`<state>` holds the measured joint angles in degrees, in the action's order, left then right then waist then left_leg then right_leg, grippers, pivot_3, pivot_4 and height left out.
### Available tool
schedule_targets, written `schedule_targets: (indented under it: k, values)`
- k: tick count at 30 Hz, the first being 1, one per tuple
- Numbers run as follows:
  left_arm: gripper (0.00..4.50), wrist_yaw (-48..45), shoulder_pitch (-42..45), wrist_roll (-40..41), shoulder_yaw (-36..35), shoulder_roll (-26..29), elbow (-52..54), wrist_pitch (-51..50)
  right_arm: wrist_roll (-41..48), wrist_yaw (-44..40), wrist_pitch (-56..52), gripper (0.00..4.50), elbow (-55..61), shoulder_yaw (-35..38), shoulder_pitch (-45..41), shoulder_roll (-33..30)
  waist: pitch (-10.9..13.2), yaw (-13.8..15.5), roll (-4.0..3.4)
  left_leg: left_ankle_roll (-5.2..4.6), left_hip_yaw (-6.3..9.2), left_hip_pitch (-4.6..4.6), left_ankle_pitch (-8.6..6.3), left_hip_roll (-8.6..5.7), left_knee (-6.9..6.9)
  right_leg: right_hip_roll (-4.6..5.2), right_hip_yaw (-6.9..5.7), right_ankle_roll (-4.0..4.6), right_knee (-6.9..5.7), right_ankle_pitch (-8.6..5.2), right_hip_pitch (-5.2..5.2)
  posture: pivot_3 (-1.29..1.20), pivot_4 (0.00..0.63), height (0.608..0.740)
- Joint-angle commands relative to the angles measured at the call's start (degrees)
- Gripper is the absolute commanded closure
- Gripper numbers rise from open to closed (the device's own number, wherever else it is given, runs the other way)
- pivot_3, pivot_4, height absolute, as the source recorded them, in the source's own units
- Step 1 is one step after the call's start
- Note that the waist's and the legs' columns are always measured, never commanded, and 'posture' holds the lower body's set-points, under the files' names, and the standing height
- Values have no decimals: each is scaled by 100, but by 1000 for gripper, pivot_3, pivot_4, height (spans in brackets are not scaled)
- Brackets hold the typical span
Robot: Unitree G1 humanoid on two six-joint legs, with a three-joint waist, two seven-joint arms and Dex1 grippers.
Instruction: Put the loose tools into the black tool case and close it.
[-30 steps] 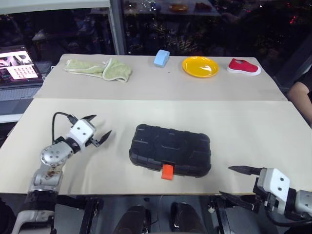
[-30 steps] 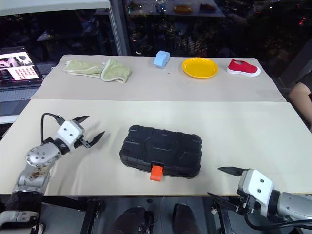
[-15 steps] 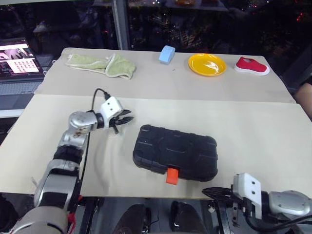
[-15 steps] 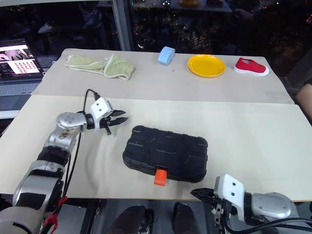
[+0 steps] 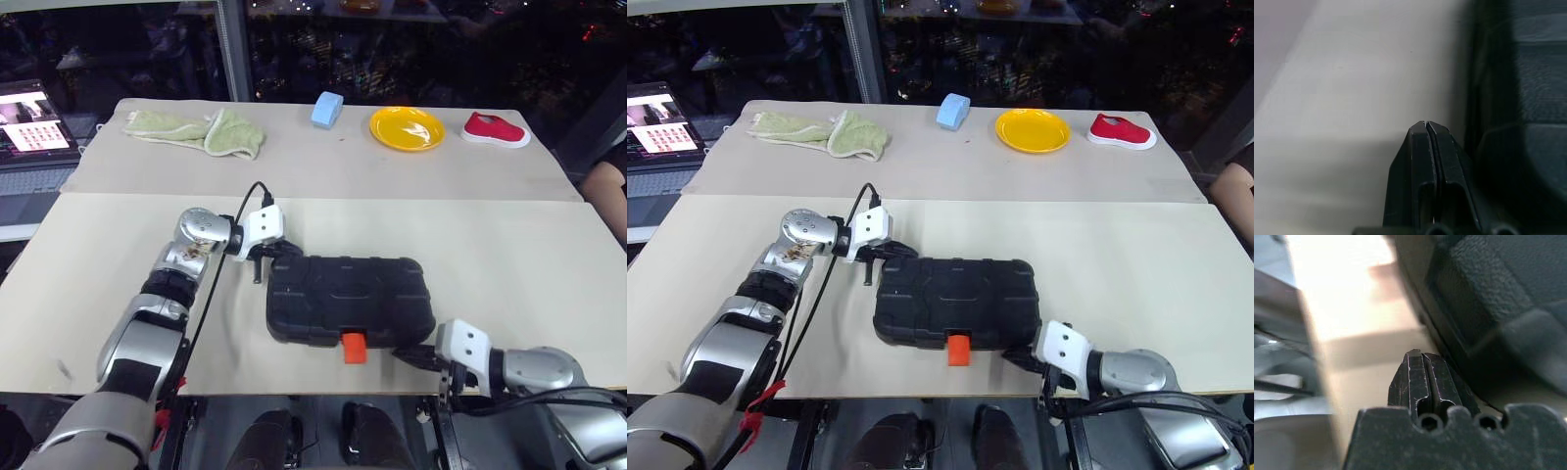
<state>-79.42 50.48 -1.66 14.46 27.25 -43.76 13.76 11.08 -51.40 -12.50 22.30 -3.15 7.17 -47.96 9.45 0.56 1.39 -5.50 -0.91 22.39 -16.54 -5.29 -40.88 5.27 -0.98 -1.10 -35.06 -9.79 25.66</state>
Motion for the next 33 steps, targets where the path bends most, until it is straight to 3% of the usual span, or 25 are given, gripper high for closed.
schedule_targets:
  k: [1, 7, 11, 18, 20, 23, 25, 33]
  values:
    - [4427, -743, -416, 186, 272, 185, 886, -257, -239, 406, 95, 4500, -436, 308, -429, 101, -1, 3, -2, -1, 0, -1, -1, 0, 0, 1, 2, 0, -1, 0, 0, 0, 150, 732]
    - [4427, -667, -537, 220, 188, 328, 1261, -554, -187, 382, 100, 4500, -621, 447, -593, 140, -4, 54, -6, -11, 0, 7, 4, 0, 0, 0, 1, 2, -3, 1, 16, 0, 150, 732]
    - [4427, -494, 30, 269, 31, 240, 937, -732, 16, 241, 32, 4500, -458, 733, -346, 12, -4, 87, -6, -14, 0, 27, 6, -2, -6, 0, 0, 2, -6, 2, 32, 0, 150, 732]
    - [4427, -1016, 1258, 1237, -240, -331, 1168, -2846, 1265, -307, -802, 4500, 383, 1724, 714, -81, -5, 168, -8, -48, 10, 57, 23, -3, -14, -9, -15, 1, -5, 2, 50, 0, 150, 732]
    - [4427, -1252, 1218, 1801, 390, -426, 1887, -3398, 1783, -506, -1142, 4500, 906, 2105, 1390, -46, -8, 175, -16, -49, 9, 58, 23, -3, -12, -8, -13, 0, -5, 1, 51, 0, 150, 732]
    - [4427, -1308, 960, 2019, 1291, -373, 2528, -3196, 2436, -550, -1560, 4500, 1556, 2456, 1966, 13, -10, 169, -19, -48, 26, 58, 23, -2, -8, -11, -12, -3, -5, -4, 49, 0, 150, 732]
    - [4427, -1308, 841, 1786, 1643, -543, 2408, -2921, 2755, -380, -1758, 4500, 1967, 2518, 2150, 103, -15, 127, -27, -48, 19, 55, 22, -2, -9, -10, 6, -3, -2, -4, 47, 0, 150, 732]
    - [4427, -1304, 515, 729, 2128, -884, 1642, -1409, 2634, 508, -2004, 4500, 2741, 2247, 2224, 414, -15, 103, -25, -47, 13, 27, 11, 8, -12, -7, 9, 7, -3, 6, 14, 0, 150, 732]
